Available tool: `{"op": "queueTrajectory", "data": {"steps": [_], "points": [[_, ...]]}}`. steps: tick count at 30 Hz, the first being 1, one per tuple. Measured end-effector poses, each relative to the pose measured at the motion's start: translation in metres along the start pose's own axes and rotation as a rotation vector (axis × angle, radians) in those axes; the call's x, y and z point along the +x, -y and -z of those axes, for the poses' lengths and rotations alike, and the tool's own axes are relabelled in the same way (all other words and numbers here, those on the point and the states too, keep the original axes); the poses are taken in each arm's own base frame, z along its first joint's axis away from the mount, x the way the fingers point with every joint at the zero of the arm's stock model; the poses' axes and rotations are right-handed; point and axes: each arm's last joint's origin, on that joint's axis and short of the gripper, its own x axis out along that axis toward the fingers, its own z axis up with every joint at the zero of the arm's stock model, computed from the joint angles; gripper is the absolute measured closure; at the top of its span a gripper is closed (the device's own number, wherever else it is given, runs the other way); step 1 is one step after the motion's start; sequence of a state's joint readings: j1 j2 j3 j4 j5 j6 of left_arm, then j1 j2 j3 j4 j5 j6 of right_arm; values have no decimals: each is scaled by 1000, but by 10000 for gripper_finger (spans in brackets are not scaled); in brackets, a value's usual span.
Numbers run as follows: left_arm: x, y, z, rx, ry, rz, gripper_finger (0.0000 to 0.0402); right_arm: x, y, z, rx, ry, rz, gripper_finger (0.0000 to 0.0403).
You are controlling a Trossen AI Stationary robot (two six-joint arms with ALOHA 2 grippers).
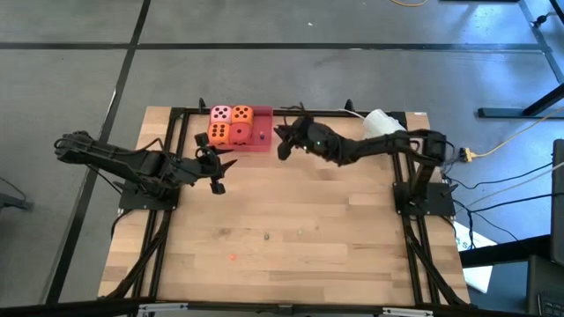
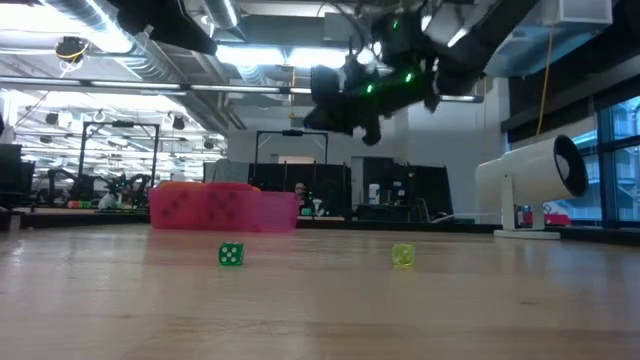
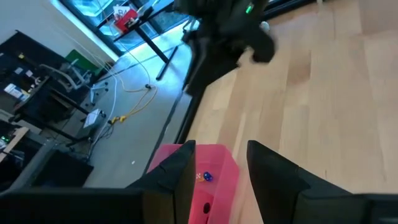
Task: Pick & Place Dice
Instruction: Put the small blue die into the red bin
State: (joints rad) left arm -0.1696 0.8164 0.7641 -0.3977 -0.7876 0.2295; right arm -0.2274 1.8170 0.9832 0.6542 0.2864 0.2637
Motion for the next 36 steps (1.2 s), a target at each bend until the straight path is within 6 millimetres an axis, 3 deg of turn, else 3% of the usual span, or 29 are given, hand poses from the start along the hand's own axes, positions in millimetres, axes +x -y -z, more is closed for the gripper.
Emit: {"op": "queueTrajectory", "data": {"steps": [6, 10, 13, 18, 22, 31, 36], "points": [[0, 0, 0, 2, 0, 0, 263, 39, 17, 25, 25, -33, -22, 348], [0, 0, 0, 2, 0, -1, 263, 71, 16, 41, 6, -54, -10, 337], [0, 0, 0, 4, -2, 1, 263, 82, 9, 39, -57, -67, 96, 330], [0, 1, 3, 4, -20, 7, 263, 91, 3, 28, -149, -178, 175, 338], [0, 1, 6, -18, -49, 14, 263, 97, -3, 13, -174, -218, 130, 335], [0, 3, 11, -67, -89, 34, 263, 98, -6, 9, -164, -255, 122, 261], [-1, 4, 11, -77, -83, 98, 263, 97, -6, 11, -168, -279, 111, 243]]}}
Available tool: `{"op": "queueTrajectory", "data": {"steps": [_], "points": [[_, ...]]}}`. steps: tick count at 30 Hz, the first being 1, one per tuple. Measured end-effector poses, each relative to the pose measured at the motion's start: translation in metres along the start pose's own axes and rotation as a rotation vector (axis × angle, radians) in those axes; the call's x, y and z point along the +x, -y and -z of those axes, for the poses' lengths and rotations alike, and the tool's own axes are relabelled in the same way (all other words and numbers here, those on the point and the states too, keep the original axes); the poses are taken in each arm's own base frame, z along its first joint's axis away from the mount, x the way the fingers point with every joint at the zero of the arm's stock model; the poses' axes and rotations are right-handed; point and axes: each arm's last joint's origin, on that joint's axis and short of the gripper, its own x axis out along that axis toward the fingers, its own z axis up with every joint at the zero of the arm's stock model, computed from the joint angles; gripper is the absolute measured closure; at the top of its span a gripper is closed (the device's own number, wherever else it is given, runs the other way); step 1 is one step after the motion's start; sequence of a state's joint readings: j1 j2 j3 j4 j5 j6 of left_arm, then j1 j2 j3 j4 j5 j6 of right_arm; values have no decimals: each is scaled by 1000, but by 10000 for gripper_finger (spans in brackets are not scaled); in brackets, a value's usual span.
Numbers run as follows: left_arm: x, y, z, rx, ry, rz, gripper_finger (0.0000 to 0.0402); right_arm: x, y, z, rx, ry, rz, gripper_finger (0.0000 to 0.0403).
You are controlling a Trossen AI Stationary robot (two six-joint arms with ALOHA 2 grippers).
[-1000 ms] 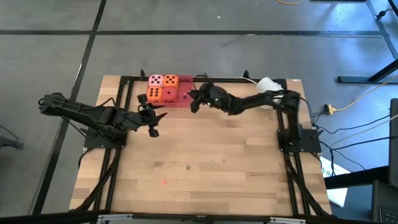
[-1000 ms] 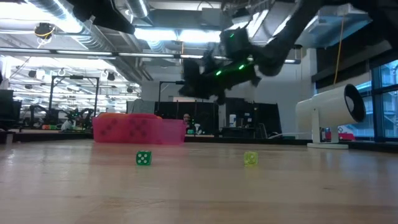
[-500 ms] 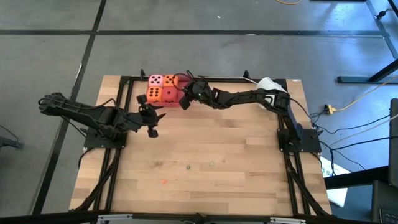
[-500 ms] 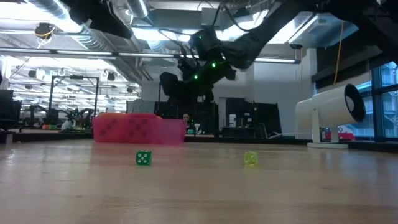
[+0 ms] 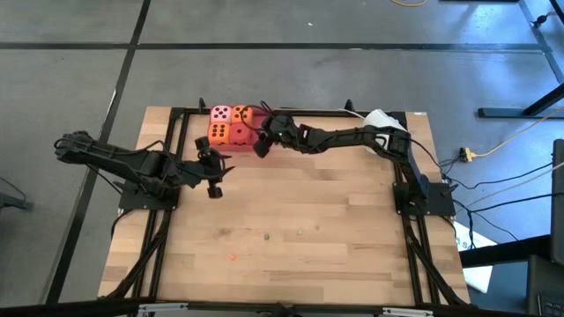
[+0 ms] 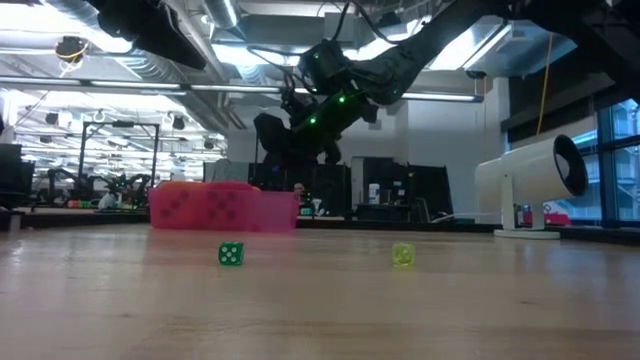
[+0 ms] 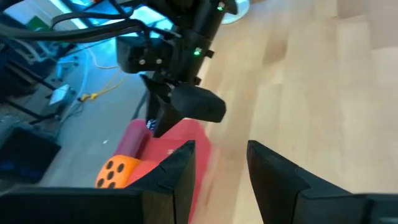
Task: Pick & Place Dice
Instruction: Put the small blue die into the red bin
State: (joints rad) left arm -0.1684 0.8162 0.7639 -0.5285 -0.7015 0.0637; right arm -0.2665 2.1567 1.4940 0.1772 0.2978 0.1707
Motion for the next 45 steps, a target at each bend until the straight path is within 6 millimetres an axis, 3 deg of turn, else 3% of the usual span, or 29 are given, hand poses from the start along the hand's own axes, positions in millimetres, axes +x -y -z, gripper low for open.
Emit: {"op": "queueTrajectory", "data": {"steps": [5, 10, 13, 18, 23, 25, 30, 33, 40, 45], "points": [[0, 0, 0, 0, 1, 8, 263, 0, -2, 0, -11, -11, -59, 230], [0, -1, 0, 0, -1, -20, 263, 0, -3, -2, -149, -17, -85, 231], [0, -1, 0, 1, -1, -20, 263, -1, -4, -10, -141, -46, -73, 262], [0, -1, 0, 2, -1, -20, 263, -4, -5, -28, -89, -43, -58, 355], [0, -1, 0, 2, -1, -18, 263, -6, -5, -43, -129, 0, 6, 357], [0, -1, 0, 2, -1, -18, 263, -7, -5, -45, -145, -2, -6, 338], [0, -1, 0, 2, -1, -18, 263, -7, -4, -41, -202, -41, 1, 199], [0, -1, 0, 2, -1, -18, 263, -7, -3, -36, -207, -93, 8, 153], [2, -2, 2, -15, -7, -42, 263, -7, -4, -30, -234, -158, -88, 163], [13, -4, 16, 6, -71, -69, 265, -10, -6, -24, -263, -215, -69, 182]]}}
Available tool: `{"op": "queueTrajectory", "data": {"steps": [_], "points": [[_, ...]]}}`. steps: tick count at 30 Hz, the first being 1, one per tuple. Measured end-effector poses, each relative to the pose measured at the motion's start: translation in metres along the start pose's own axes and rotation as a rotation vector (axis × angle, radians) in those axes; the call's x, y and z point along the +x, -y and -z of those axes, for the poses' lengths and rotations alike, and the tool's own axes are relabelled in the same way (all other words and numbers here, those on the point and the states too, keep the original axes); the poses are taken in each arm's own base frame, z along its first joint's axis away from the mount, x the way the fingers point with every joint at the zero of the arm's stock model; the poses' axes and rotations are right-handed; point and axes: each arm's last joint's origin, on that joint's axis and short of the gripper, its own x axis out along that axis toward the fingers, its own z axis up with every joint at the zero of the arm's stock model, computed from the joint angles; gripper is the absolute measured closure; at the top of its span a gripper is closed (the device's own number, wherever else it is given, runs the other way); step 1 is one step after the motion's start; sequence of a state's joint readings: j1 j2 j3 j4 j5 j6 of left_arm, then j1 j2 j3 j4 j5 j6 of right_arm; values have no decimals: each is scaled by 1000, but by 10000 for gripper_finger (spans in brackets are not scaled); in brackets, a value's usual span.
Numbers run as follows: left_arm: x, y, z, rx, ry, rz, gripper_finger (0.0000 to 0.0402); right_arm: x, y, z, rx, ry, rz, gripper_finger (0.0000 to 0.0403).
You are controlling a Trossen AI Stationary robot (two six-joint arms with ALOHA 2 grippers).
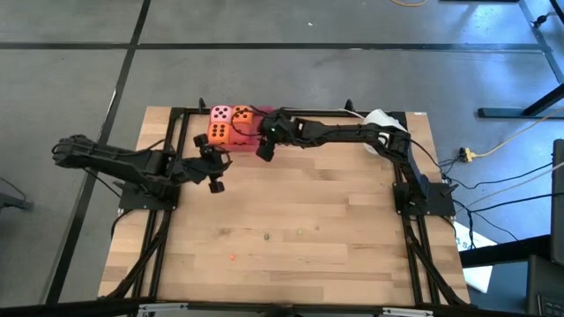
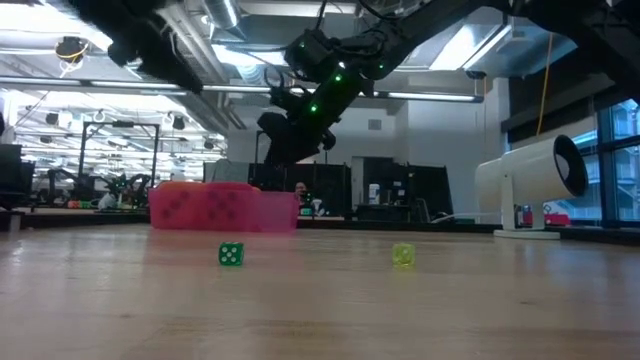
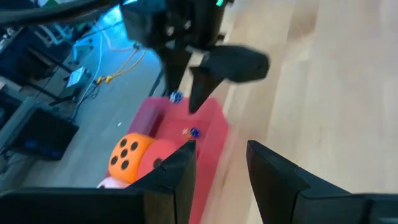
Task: Pick & Place Dice
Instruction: Put the small blue die into the red bin
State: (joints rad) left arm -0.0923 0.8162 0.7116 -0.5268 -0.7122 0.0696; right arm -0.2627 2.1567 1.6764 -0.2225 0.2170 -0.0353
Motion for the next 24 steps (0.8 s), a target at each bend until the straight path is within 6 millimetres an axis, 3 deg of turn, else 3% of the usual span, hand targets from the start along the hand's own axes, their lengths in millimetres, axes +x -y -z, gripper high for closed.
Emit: {"op": "queueTrajectory", "data": {"steps": [6, 15, 20, 24], "points": [[14, -9, 8, -44, -42, -62, 265, 3, 14, 9, 148, -85, 29, 183], [19, -14, 10, -77, -55, 27, 265, 7, 39, 13, 377, -108, 31, 183], [19, -14, 10, -62, -54, 28, 265, 8, 47, 14, 419, -113, 5, 183], [19, -14, 10, -51, -54, 28, 265, 9, 50, 14, 350, -116, -32, 183]]}}
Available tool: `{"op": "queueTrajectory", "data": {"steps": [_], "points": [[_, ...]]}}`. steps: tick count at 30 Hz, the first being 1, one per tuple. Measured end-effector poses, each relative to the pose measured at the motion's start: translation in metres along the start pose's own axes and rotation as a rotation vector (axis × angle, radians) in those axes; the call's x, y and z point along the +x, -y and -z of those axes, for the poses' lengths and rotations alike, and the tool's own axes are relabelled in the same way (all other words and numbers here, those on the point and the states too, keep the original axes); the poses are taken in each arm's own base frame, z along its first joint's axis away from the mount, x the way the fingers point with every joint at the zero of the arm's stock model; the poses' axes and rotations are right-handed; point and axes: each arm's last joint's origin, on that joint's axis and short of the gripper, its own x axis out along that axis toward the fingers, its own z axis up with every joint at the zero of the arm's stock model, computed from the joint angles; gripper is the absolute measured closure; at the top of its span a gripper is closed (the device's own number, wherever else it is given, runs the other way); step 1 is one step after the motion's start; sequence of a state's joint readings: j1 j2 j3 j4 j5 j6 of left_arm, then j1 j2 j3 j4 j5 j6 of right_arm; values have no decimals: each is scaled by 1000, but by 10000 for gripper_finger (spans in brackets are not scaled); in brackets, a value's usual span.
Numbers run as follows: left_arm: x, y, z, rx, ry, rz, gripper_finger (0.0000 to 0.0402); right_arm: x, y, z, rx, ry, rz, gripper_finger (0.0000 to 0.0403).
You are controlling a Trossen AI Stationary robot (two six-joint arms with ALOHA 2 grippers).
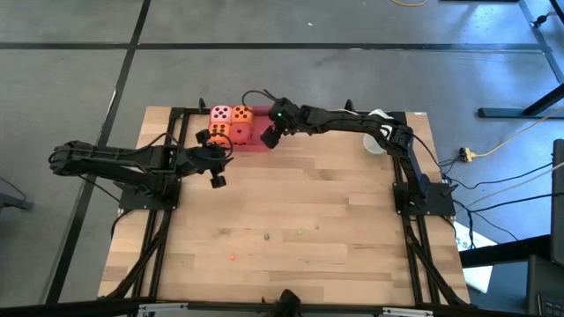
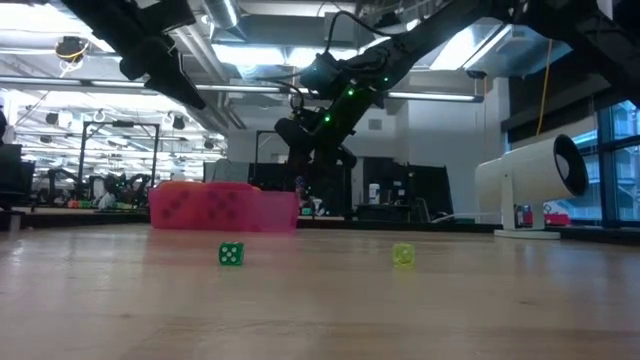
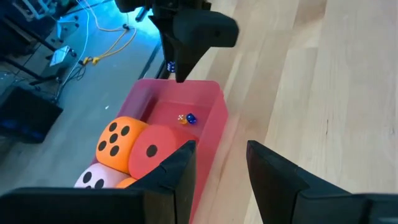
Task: Pick & Place Dice
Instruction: Put the small blue die into the red bin
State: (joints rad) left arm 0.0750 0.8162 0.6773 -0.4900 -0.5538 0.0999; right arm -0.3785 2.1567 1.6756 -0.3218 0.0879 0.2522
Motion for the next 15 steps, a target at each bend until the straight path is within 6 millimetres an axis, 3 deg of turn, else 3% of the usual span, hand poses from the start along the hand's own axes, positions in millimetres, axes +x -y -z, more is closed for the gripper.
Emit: {"op": "queueTrajectory", "data": {"steps": [8, 15], "points": [[0, 0, 0, 17, 0, -2, 265, -2, -10, 2, -120, -9, -38, 183], [0, 0, 0, 19, 0, -3, 265, -14, -39, 5, -307, 34, 26, 183]]}}
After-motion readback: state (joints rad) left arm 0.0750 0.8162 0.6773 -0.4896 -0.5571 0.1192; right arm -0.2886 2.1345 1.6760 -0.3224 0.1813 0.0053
